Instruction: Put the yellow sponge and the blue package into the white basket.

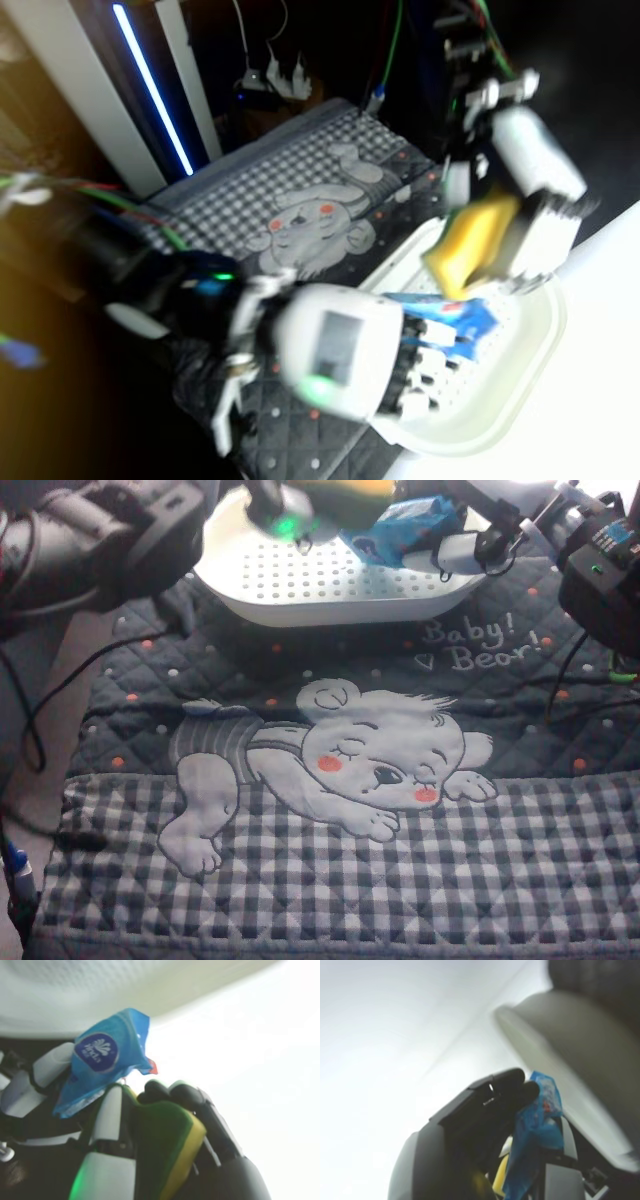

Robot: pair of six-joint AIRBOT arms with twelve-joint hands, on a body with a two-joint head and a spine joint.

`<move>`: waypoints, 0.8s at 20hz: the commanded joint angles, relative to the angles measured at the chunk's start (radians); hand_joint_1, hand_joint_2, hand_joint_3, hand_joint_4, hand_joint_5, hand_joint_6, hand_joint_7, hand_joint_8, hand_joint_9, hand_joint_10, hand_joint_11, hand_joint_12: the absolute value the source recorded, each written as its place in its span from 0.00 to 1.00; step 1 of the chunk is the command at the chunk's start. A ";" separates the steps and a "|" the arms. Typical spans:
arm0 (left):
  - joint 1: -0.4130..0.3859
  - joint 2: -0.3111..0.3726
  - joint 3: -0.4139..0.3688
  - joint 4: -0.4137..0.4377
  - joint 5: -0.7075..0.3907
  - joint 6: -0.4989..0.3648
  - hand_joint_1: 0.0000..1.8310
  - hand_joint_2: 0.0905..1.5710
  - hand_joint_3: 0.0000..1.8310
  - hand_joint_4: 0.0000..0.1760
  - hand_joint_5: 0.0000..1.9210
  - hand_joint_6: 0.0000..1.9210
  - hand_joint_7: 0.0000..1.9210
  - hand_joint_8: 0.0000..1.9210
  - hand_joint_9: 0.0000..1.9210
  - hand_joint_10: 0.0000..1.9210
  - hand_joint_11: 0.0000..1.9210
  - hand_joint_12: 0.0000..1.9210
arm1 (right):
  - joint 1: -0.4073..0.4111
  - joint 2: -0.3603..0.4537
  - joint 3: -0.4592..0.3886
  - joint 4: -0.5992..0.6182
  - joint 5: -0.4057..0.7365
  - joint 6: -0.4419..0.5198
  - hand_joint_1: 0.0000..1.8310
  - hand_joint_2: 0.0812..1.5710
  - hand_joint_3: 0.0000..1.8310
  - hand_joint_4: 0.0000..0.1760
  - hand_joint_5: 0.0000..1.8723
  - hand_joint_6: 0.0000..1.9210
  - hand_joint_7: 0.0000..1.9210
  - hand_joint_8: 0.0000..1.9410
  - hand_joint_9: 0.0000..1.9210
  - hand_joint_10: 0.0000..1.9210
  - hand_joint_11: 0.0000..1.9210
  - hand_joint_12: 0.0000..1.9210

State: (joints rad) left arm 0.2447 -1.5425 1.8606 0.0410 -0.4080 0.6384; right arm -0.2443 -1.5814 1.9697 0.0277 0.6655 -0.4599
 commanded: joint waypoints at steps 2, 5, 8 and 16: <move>0.005 0.035 -0.024 -0.034 -0.186 -0.006 0.52 0.60 0.00 0.91 0.15 0.01 0.14 0.01 0.18 0.00 0.02 0.52 | 0.011 0.035 -0.029 0.022 0.198 0.012 0.42 0.62 0.00 0.80 0.17 0.01 0.16 0.05 0.18 0.02 0.05 0.39; 0.044 0.105 -0.111 -0.054 -0.282 -0.006 0.45 0.56 0.00 1.00 0.01 0.00 0.00 0.00 0.00 0.00 0.00 0.09 | 0.010 0.121 -0.118 0.023 0.295 0.012 0.23 0.54 0.00 1.00 0.00 0.00 0.00 0.00 0.00 0.00 0.00 0.00; 0.114 0.196 -0.225 -0.072 -0.411 -0.006 0.44 0.55 0.00 1.00 0.00 0.00 0.00 0.00 0.00 0.00 0.00 0.03 | -0.049 0.191 -0.213 0.022 0.386 0.012 0.19 0.51 0.00 1.00 0.00 0.00 0.00 0.00 0.00 0.00 0.00 0.00; 0.431 0.534 -0.624 -0.126 -0.852 0.051 0.36 0.54 0.00 1.00 0.00 0.00 0.00 0.00 0.00 0.00 0.00 0.00 | -0.350 0.447 -0.535 0.036 0.753 0.011 0.18 0.53 0.00 1.00 0.01 0.00 0.00 0.00 0.00 0.00 0.00 0.00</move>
State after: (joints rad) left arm 0.7002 -1.0039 1.2274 -0.0948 -1.1038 0.6926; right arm -0.6197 -1.1366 1.4220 0.0414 1.2842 -0.4500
